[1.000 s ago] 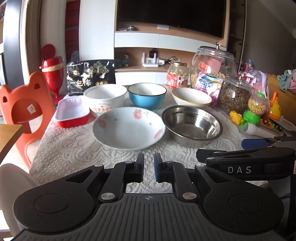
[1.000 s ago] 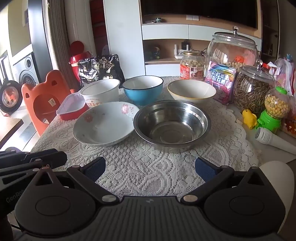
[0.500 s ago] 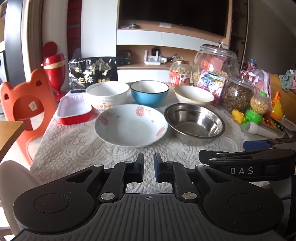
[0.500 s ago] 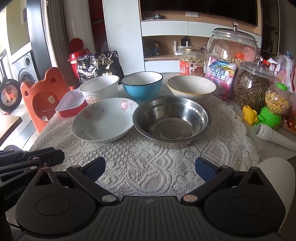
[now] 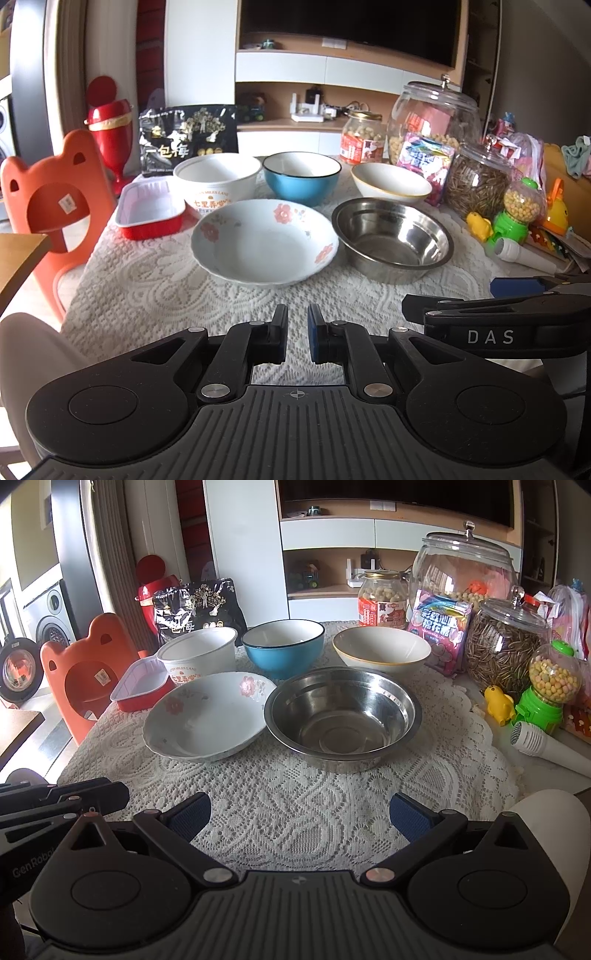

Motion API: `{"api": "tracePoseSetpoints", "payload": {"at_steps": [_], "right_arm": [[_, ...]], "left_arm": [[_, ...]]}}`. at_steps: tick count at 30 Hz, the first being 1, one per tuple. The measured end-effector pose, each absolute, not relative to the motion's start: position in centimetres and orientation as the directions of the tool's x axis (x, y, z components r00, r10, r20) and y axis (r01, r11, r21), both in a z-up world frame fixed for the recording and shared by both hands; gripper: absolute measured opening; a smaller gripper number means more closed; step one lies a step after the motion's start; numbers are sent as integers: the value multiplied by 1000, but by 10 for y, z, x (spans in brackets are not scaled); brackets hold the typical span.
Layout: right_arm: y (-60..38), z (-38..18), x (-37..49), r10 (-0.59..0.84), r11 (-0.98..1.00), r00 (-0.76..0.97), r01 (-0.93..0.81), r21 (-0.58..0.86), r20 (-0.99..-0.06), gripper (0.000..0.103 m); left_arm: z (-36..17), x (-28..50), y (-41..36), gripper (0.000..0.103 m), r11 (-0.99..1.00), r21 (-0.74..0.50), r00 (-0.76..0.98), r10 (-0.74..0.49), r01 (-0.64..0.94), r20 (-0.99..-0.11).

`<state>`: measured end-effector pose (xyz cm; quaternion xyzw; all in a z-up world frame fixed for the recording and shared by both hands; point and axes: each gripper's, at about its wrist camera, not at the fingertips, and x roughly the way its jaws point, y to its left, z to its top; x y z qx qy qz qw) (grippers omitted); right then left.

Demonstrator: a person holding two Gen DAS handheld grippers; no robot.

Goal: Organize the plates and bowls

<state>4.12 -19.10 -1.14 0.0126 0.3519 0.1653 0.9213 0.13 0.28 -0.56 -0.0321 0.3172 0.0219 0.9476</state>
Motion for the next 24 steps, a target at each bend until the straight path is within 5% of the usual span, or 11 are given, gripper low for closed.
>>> {"api": "tracePoseSetpoints", "payload": {"at_steps": [24], "right_arm": [[-191, -12, 41, 314, 945, 695, -295, 141, -647, 103]], "left_arm": [[-6, 2, 3, 13, 997, -47, 794, 22, -64, -608]]}}
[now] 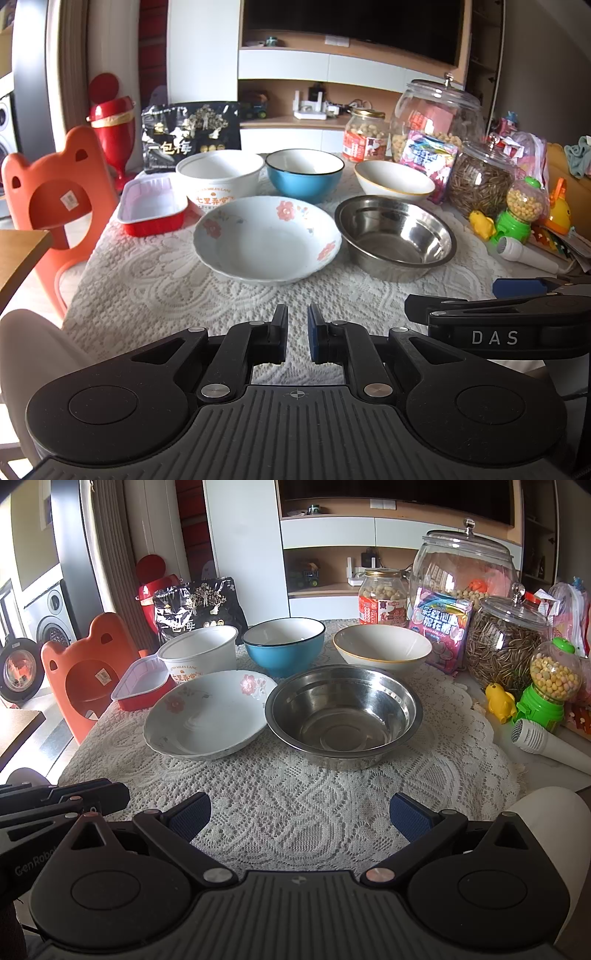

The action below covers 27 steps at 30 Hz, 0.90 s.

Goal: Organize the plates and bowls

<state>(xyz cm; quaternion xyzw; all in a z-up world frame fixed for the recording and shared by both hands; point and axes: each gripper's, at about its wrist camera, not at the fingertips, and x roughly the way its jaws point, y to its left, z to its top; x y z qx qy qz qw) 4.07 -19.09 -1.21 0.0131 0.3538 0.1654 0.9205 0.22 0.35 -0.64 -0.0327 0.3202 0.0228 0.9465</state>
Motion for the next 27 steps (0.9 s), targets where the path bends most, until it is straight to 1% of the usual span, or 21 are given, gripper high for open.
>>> {"api": "tracePoseSetpoints", "payload": {"at_steps": [27], "right_arm": [[-190, -13, 40, 316, 944, 692, -296, 144, -649, 103]], "left_arm": [[-8, 1, 10, 13, 996, -51, 793, 22, -67, -609]]}}
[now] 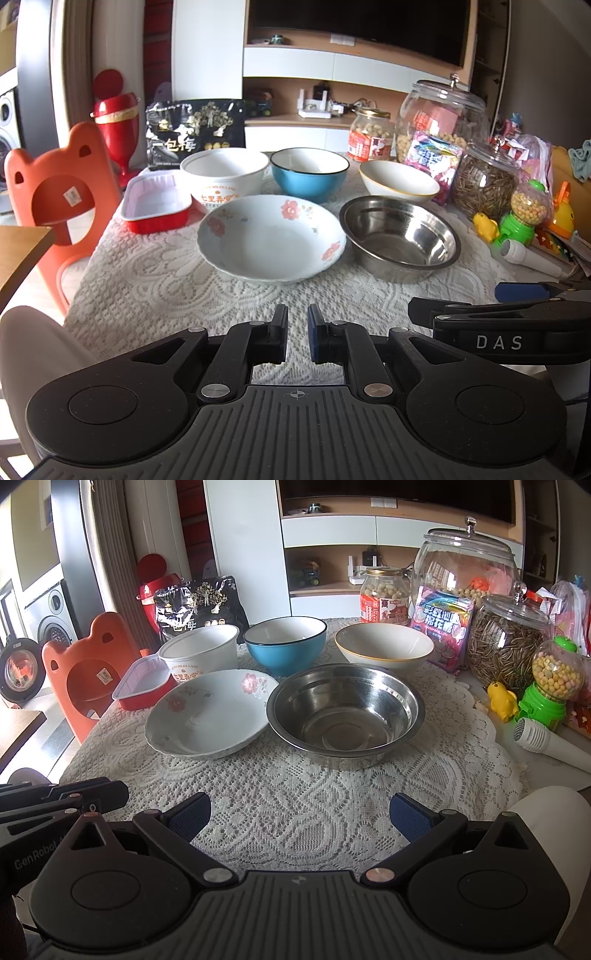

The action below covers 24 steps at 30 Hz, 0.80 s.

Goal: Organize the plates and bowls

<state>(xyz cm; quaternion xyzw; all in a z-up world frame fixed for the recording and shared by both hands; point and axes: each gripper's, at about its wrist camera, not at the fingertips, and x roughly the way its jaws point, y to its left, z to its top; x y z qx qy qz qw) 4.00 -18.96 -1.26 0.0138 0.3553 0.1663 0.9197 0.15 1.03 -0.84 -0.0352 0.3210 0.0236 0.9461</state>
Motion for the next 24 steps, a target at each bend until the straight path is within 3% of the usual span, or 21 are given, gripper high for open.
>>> {"api": "tracePoseSetpoints", "payload": {"at_steps": [14, 21, 24], "right_arm": [[-202, -18, 68, 330, 942, 703, -282, 180, -630, 103], [-241, -30, 126, 321, 940, 740, -174, 294, -590, 103], [-252, -42, 156, 335, 933, 715, -159, 323, -614, 103]], "left_arm": [[-8, 40, 20, 13, 993, -110, 771, -34, -47, -637], [-9, 107, 22, 17, 956, -237, 762, -281, 171, -584], [-16, 138, 19, 17, 922, -297, 691, -384, 249, -613]]}}
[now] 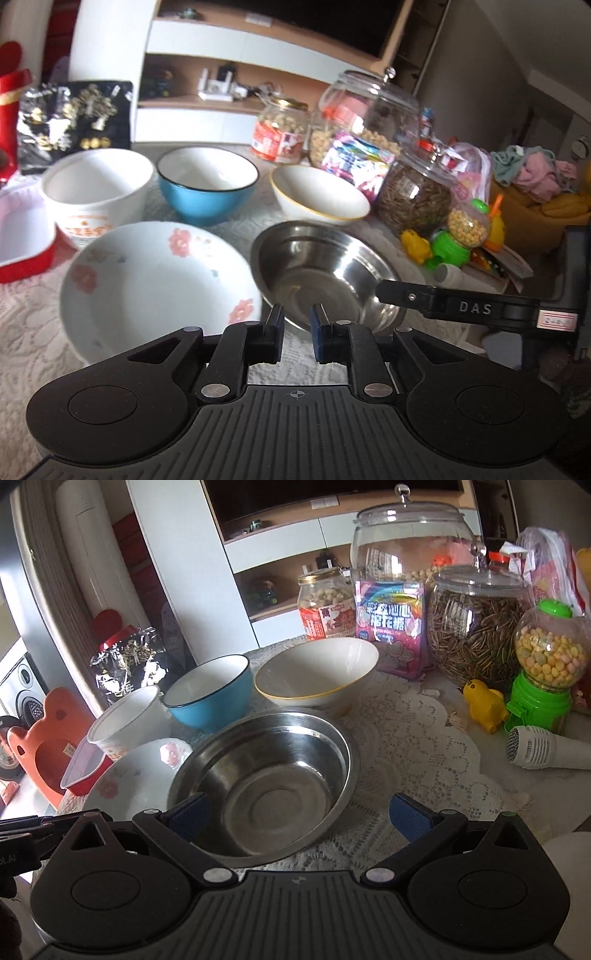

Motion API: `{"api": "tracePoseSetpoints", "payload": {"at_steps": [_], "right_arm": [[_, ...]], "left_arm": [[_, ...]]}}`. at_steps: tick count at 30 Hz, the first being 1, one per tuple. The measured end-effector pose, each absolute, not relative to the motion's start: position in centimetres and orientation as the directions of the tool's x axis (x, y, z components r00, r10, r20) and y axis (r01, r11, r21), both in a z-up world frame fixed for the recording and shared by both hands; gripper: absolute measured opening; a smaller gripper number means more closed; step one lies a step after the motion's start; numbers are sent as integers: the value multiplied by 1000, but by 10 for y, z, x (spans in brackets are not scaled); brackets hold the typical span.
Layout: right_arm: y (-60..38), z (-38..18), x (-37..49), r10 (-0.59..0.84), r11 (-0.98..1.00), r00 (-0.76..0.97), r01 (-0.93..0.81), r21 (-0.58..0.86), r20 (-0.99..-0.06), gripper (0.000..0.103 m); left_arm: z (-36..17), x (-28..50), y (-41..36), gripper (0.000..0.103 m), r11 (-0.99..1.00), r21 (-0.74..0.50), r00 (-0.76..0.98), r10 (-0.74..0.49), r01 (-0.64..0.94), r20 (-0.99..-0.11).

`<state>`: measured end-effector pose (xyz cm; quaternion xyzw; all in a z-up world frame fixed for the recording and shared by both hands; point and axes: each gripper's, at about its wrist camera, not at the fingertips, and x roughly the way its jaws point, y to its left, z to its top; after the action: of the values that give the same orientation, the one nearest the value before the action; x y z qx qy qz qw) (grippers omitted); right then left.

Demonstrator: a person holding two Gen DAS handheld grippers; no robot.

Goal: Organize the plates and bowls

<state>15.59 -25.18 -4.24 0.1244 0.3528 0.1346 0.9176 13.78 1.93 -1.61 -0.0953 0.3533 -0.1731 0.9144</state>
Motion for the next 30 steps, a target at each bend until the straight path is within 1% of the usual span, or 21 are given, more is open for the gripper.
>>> {"api": "tracePoseSetpoints", "payload": {"at_steps": [1, 4, 6, 10, 13, 14, 19, 25, 28, 30], "right_arm": [[-254, -46, 164, 342, 931, 703, -160, 329, -623, 103], [-256, -55, 183, 359, 928, 677, -182, 326, -642, 103], [-257, -61, 193, 377, 919, 661, -181, 349, -649, 103], [-265, -79, 212, 434, 883, 598, -133, 451, -673, 103], [-266, -90, 220, 437, 878, 562, -94, 470, -702, 103], [-265, -91, 219, 437, 878, 569, -102, 468, -696, 103], [-257, -90, 222, 427, 898, 524, -152, 412, -737, 103], [-254, -90, 225, 412, 906, 509, -143, 397, -756, 103], [-241, -88, 230, 374, 927, 466, -211, 310, -802, 103], [-235, -88, 231, 359, 929, 460, -260, 264, -812, 102]], "left_arm": [[-19, 149, 20, 17, 912, -327, 668, -405, 248, -624], [-22, 176, 21, 17, 930, -318, 642, -359, 185, -678], [-23, 187, 27, 17, 925, -320, 646, -373, 205, -666], [-24, 206, 46, 17, 929, -341, 670, -344, 142, -658], [-30, 218, 54, 17, 927, -356, 659, -340, 115, -671], [-32, 220, 54, 17, 926, -360, 655, -343, 116, -673], [-42, 226, 55, 17, 914, -386, 643, -369, 121, -671], [-51, 226, 49, 17, 907, -396, 635, -391, 143, -666], [-54, 226, 46, 17, 910, -392, 637, -381, 133, -670], [-56, 227, 46, 17, 911, -391, 645, -379, 133, -663]]}}
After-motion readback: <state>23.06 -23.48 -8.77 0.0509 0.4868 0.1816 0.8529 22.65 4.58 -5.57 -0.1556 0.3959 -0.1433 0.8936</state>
